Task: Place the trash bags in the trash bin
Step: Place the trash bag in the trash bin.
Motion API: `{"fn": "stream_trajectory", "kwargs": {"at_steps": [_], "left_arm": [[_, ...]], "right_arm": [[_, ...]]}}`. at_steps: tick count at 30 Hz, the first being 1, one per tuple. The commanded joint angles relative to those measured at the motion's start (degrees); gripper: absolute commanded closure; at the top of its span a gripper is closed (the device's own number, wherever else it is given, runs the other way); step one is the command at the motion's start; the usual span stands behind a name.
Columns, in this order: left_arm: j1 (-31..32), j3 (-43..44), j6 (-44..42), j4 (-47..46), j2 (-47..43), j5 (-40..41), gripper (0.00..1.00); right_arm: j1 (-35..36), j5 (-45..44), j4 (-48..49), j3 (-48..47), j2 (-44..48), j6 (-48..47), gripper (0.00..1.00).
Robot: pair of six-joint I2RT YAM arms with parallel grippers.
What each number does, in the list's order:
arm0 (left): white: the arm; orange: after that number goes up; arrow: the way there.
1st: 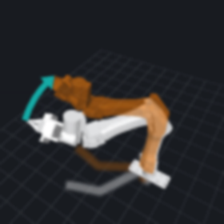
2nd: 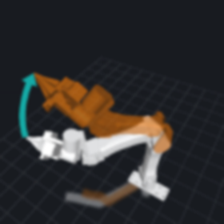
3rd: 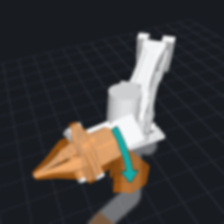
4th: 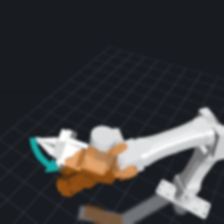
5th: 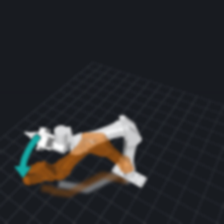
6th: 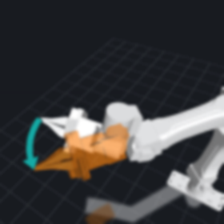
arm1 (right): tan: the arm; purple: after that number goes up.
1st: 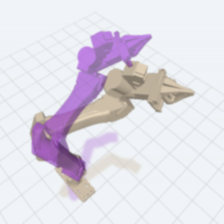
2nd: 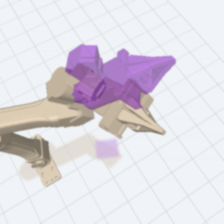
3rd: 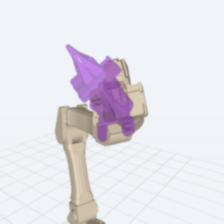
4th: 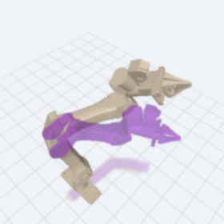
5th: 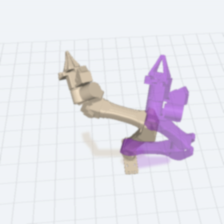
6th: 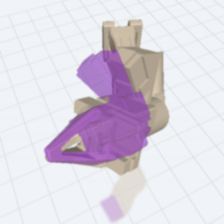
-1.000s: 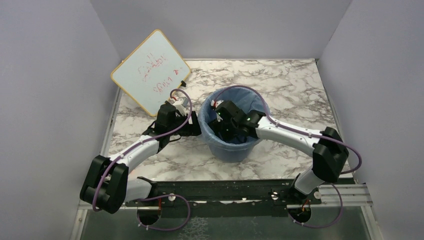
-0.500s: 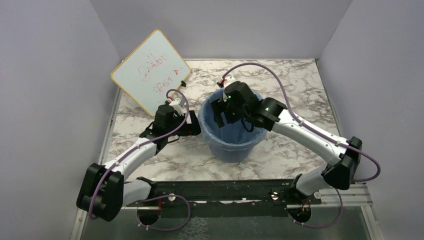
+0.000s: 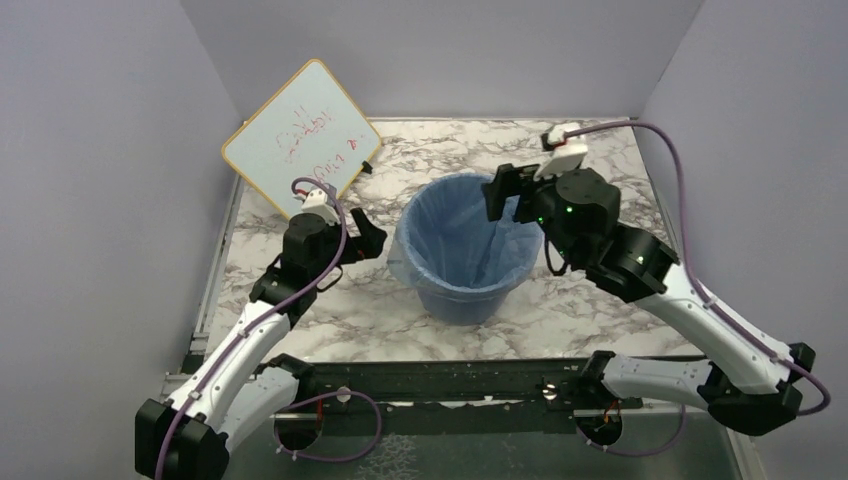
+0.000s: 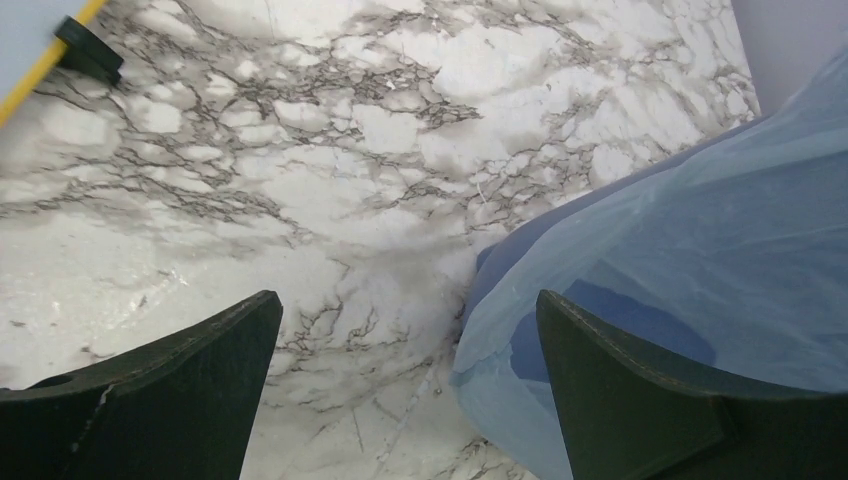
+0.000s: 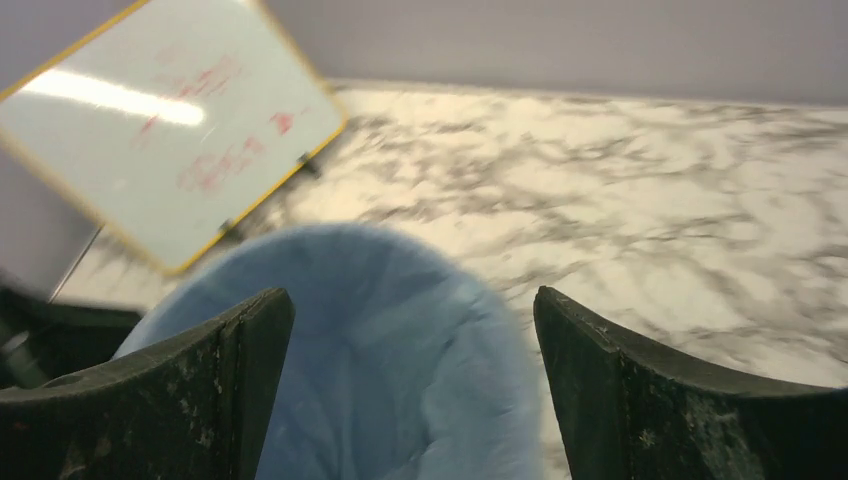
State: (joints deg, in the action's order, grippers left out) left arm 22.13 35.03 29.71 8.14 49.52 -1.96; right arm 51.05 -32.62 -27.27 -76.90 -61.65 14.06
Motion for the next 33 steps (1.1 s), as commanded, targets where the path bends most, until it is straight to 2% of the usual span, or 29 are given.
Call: {"fn": "stream_trajectory", "kwargs": {"at_steps": [1,4,8,9,10,12,15,19,23,25,33], "left_arm": [[-0.2,10.2,-6.4,8.3,-1.8,3.6,0.01],[-0.2,15.5,-10.7,8.7,-2.1,-1.7,0.01],[-0.2,24.3,-15.2,12.3,2.7,-11.1,0.01],[-0.2,26.7,-15.8,13.1,4.4,-13.3,0.01],[0.0,28.7,-16.8,13.4,5.9,-15.7,0.01],[2.8,32.4,-19.1,13.6,8.9,-18.8,0.01],[12.4,39.7,-23.6,17.3,15.5,-14.9,0.01],[25.6,50.1,-27.9,24.4,27.5,-4.9,0.01],[33.2,57.9,-31.6,29.6,36.0,2.0,0.01],[35.2,58.5,-32.7,29.9,38.2,4.0,0.01],[35.4,59.0,-32.9,32.7,43.1,2.3,0.01]], "right_arm": [[-16.9,1.5,-3.1,-1.3,0.9,4.6,0.04],[-31.6,14.1,-2.7,1.3,2.3,4.2,0.03],[-50.6,39.7,-1.5,9.0,0.1,8.9,0.02],[-54.5,47.9,0.1,13.1,0.1,10.6,0.02],[-56.8,51.4,1.0,16.1,1.0,12.5,0.02],[-58.1,55.8,7.5,24.0,5.0,15.8,0.02],[-58.2,60.4,16.9,34.0,9.9,20.4,0.02],[-58.1,60.3,13.3,36.0,7.9,19.7,0.02],[-58.1,62.1,13.8,39.0,7.2,18.5,0.02],[-58.1,62.9,14.0,40.5,7.0,18.9,0.02],[-58.2,71.4,18.7,46.0,5.2,20.5,0.02]]}}
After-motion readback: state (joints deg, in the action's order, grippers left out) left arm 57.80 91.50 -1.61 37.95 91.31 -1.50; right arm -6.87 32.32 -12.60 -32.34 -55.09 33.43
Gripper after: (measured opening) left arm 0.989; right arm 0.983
